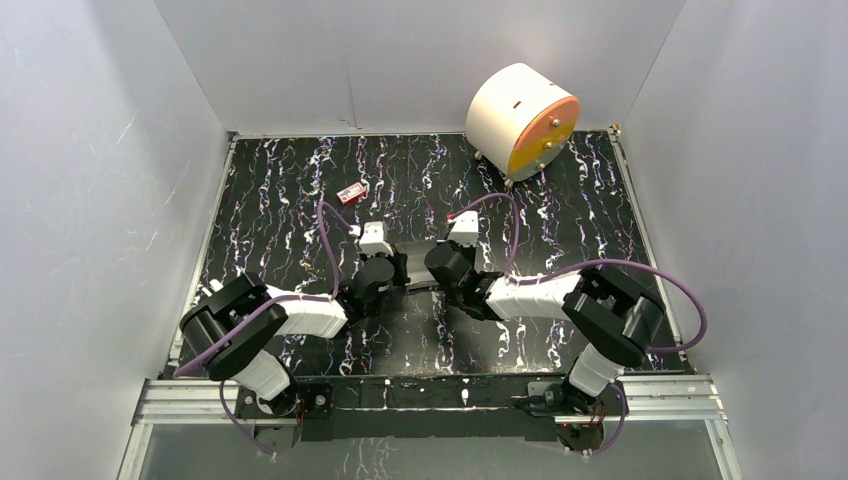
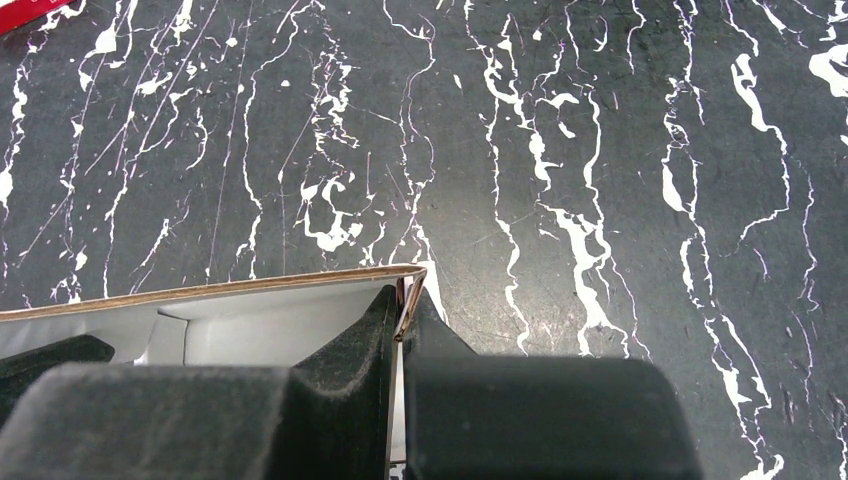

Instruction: Fold the paper box

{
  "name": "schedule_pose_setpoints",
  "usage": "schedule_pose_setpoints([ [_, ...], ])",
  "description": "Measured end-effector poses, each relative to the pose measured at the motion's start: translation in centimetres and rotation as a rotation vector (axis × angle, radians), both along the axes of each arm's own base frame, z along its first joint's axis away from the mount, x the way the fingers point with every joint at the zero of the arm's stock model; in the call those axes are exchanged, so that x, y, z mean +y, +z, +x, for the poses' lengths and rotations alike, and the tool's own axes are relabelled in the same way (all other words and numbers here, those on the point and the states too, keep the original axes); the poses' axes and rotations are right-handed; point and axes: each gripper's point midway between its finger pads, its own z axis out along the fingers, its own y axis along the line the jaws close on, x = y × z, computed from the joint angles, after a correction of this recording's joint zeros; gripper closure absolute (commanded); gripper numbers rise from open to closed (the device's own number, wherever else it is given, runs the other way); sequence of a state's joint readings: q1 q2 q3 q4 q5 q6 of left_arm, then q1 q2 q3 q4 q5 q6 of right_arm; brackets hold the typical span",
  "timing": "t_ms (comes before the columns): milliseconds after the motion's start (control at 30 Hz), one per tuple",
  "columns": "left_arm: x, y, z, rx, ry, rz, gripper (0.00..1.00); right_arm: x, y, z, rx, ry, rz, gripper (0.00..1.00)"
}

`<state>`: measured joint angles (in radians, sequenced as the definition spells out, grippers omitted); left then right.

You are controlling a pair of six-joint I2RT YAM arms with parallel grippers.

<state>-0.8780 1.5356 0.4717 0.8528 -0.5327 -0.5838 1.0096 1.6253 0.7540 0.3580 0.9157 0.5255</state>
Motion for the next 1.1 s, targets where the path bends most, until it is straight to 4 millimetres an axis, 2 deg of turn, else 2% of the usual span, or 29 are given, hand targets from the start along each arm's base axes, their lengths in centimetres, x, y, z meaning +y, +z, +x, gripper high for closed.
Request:
schedule_pose_setpoints([
  [500, 0.7, 0.1, -0.1, -0.072, -0.020, 0.157, 1.00, 0.2, -0.2, -1.5, -0.033, 0.059, 0.000, 0.91],
  [800, 0.9, 0.4, 0.9, -0.138, -0.008, 0.247, 0.97, 0.2, -0.3, -2.1, -0.126, 0.127, -0.024, 0.92],
  [1033, 1.0, 0.4, 1.2, -0.148, 0.027, 0.219, 0.96, 0.5, -0.3, -1.8, -0.181, 0.109, -0.036, 0.91],
  [1100, 1.0, 0.3, 1.1, -0.143, 0.033, 0.196, 0.93, 0.5, -0.3, -1.8, -0.189, 0.090, -0.024, 0.91],
])
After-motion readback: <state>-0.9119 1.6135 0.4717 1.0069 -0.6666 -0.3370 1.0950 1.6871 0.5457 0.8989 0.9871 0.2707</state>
